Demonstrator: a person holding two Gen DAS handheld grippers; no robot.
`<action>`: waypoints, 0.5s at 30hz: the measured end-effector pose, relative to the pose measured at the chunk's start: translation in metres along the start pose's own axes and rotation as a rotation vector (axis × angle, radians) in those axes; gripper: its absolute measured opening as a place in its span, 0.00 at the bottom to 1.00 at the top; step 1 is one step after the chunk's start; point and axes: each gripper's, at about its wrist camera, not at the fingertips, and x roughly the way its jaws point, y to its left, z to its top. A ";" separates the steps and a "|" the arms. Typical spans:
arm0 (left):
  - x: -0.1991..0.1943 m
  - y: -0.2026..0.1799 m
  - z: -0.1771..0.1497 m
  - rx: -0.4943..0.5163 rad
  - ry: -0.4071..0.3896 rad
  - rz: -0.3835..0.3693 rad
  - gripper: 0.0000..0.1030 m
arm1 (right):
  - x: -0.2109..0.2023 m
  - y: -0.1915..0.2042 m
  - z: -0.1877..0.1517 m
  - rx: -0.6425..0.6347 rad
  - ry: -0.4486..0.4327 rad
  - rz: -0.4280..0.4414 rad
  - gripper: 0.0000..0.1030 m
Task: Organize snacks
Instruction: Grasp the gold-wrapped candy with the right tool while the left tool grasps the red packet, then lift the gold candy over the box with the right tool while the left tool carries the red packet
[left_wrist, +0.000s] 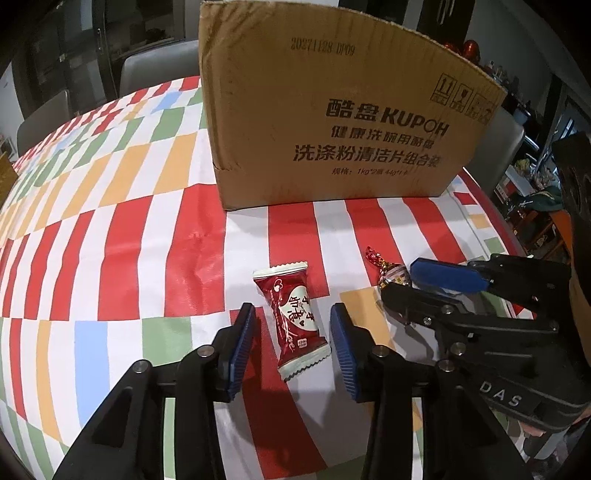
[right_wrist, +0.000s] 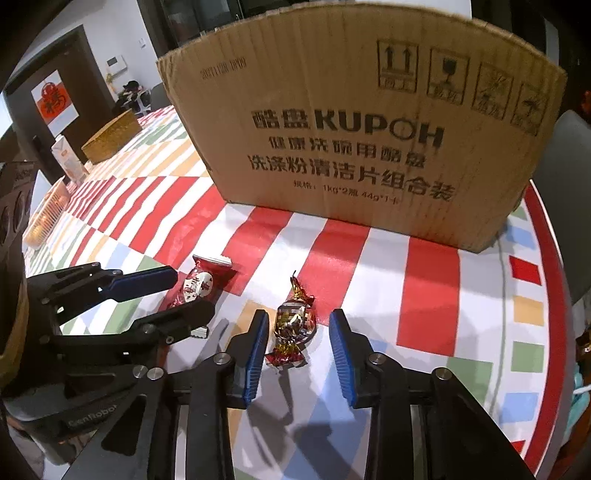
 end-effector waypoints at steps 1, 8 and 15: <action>0.001 0.000 0.000 -0.002 0.003 -0.001 0.36 | 0.003 0.001 0.000 0.000 0.005 0.001 0.32; 0.006 0.000 0.001 -0.013 0.014 -0.014 0.23 | 0.009 0.004 0.000 -0.016 0.011 -0.007 0.24; 0.003 0.001 0.000 -0.026 0.002 -0.013 0.22 | 0.006 0.006 -0.001 -0.025 0.000 -0.019 0.24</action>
